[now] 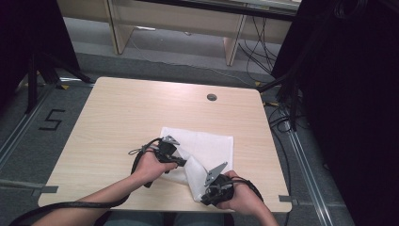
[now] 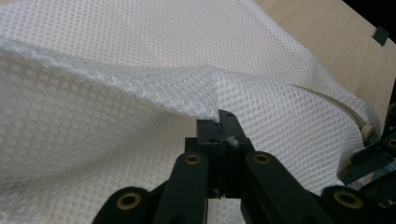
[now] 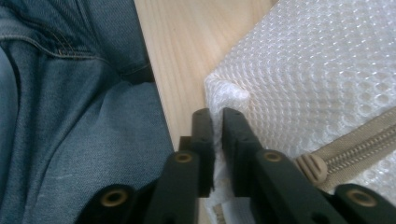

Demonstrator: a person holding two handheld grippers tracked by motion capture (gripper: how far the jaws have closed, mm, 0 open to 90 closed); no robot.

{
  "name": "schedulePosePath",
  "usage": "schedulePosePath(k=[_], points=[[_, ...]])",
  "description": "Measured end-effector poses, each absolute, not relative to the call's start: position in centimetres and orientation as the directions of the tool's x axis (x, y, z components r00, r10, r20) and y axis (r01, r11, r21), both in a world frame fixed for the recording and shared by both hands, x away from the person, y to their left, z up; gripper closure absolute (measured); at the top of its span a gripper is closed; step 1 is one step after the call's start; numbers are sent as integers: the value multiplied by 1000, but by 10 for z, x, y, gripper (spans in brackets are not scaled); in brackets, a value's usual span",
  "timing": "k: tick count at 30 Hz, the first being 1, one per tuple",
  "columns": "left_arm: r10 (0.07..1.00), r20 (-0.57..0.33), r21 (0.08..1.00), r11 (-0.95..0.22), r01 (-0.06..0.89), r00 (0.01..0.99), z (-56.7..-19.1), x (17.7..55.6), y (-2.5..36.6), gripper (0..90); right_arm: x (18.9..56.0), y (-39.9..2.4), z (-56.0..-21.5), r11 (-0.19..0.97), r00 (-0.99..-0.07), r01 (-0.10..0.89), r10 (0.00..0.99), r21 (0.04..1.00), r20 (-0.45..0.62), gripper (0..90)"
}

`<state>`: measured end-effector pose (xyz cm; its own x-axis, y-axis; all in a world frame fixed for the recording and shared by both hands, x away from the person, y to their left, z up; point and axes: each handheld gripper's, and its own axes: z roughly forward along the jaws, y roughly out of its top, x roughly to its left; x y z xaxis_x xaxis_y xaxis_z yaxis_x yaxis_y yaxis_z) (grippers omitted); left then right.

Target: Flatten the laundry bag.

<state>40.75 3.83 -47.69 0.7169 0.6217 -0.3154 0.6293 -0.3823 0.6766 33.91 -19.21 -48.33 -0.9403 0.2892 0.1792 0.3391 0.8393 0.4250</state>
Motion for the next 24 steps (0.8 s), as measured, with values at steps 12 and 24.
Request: schedulePosePath(k=[12,24], points=[[606,-257,724,-395,565,753,-468,402,40,892,334,-215,-443,772,-901,426,408,473,145,571],[571,-254,734,-412,540,780,-463,389,49,892,373,-239,-427,662,-786,549,617,510,44,767]])
